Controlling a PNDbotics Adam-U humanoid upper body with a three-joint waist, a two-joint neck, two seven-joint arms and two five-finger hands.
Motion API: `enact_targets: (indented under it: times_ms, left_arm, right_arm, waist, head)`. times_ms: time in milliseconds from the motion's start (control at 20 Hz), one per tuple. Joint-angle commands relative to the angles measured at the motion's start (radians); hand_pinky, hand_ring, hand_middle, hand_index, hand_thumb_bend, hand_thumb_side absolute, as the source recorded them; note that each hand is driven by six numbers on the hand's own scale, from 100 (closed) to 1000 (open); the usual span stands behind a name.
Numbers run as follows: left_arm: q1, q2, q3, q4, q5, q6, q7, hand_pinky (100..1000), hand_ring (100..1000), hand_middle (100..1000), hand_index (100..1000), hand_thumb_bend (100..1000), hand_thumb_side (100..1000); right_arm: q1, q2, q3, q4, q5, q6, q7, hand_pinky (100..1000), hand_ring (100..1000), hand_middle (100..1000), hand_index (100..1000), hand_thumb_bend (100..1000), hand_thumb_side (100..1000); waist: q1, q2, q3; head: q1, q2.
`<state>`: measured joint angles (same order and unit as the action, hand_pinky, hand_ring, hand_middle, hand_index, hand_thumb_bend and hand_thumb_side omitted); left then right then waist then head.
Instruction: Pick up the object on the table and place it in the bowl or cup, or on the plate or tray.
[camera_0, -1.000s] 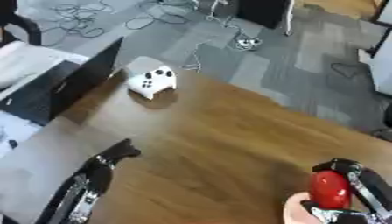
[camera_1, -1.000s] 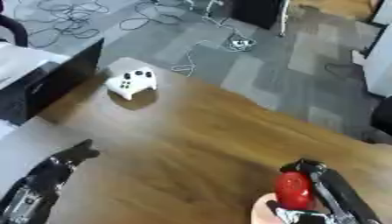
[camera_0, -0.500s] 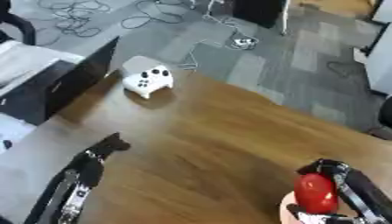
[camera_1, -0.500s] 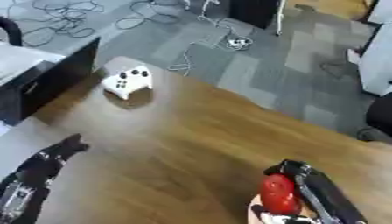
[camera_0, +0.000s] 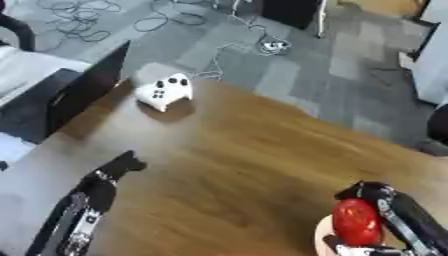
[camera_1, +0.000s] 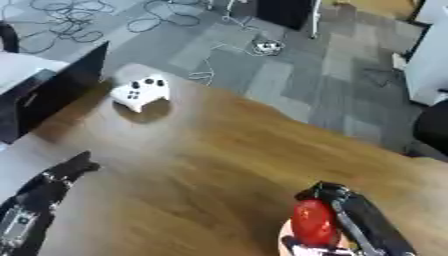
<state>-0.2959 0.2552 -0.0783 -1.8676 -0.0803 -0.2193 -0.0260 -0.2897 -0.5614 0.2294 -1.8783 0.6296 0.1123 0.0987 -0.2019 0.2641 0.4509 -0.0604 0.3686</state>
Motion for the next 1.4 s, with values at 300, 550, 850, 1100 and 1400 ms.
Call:
enact_targets:
  times_ms: [300,550,850,1100,1400]
  left_arm:
    - [-0.002,0.007,0.01,-0.02,-0.013,-0.002,0.005,980,1000,738,860,180,975]
    - [-0.001,0.003,0.013,-0.023,-0.019,-0.004,0.005,981,1000,737,861,179,977]
    - [0.001,-0.002,0.015,-0.027,-0.027,-0.006,0.006,981,1000,737,861,176,980]
    - [0.002,-0.005,0.014,-0.029,-0.035,-0.007,0.005,983,1000,737,862,175,982]
    - [0.005,-0.007,0.013,-0.03,-0.041,-0.01,0.004,984,1000,737,862,173,984]
  right_arm:
    - [-0.009,0.001,-0.002,-0.022,0.014,-0.005,0.007,446,207,301,444,497,289]
    - [-0.011,0.005,0.002,-0.03,0.013,-0.017,0.011,477,270,347,477,507,317]
    - [-0.014,0.008,0.006,-0.041,0.016,-0.027,0.014,484,276,341,475,507,320]
    - [-0.017,0.011,0.008,-0.039,0.019,-0.03,0.012,483,276,339,477,511,295]
    - [-0.031,0.015,0.011,-0.019,0.021,-0.04,0.015,590,375,471,652,555,407]
  waist:
    - [0.017,-0.002,-0.006]
    - [0.02,0.009,-0.013]
    - [0.025,0.025,-0.021]
    - [0.029,0.037,-0.025]
    - [0.034,0.047,-0.03]
  head:
    - [-0.004,0.011]
    - [-0.007,0.013]
    - [-0.01,0.013]
    - [-0.012,0.015]
    - [-0.015,0.018]
